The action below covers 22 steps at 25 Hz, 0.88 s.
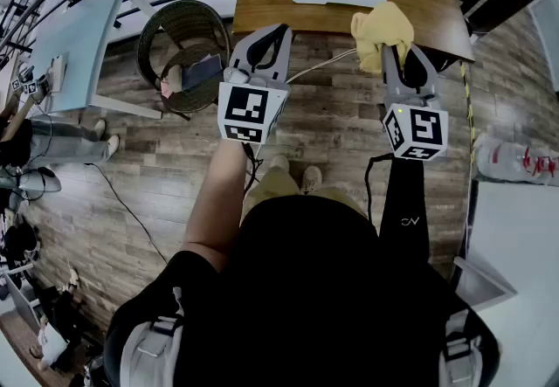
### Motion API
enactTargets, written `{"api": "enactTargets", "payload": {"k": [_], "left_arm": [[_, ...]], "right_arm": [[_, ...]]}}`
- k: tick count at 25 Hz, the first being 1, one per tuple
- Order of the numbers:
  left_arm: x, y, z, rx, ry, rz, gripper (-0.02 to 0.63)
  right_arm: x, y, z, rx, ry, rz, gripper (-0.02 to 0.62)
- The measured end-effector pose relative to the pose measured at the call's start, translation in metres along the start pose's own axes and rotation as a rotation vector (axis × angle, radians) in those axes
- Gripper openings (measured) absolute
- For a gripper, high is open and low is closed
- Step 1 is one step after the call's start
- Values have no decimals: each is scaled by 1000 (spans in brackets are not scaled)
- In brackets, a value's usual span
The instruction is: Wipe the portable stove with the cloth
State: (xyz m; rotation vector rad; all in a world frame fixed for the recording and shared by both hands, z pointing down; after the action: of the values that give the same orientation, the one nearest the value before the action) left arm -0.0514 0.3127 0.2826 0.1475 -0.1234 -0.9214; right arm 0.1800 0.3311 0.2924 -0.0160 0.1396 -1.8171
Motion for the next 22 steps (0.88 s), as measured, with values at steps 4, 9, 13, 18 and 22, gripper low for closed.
{"api": "enactTargets", "payload": {"k": [4,9,13,18,22], "left_arm": [[0,-1,0,3,3,2,6],[1,-1,1,-6,7,-2,6],[2,-2,0,-8,1,-5,6],[2,-6,-3,0,7,-8,6],[6,-20,-1,5,6,-10,6]], "right_arm": [[0,1,1,6,0,2,81],[2,0,0,11,10,-14,81],[4,0,-2,19,11,-24,81],[11,0,-2,24,10,-25,81],[26,-6,0,30,10,-29,81]]}}
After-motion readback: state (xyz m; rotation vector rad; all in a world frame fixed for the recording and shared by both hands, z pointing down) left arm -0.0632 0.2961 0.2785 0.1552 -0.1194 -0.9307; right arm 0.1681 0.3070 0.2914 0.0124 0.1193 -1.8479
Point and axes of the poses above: the fingertips, and each gripper's own axes: x forward along the fingers, y to its right, z out of its underside, the point moved 6 cm from there along -x, backward along the fingers, and after that the axes turned 7 degrees about z, right-handed, at the moved point
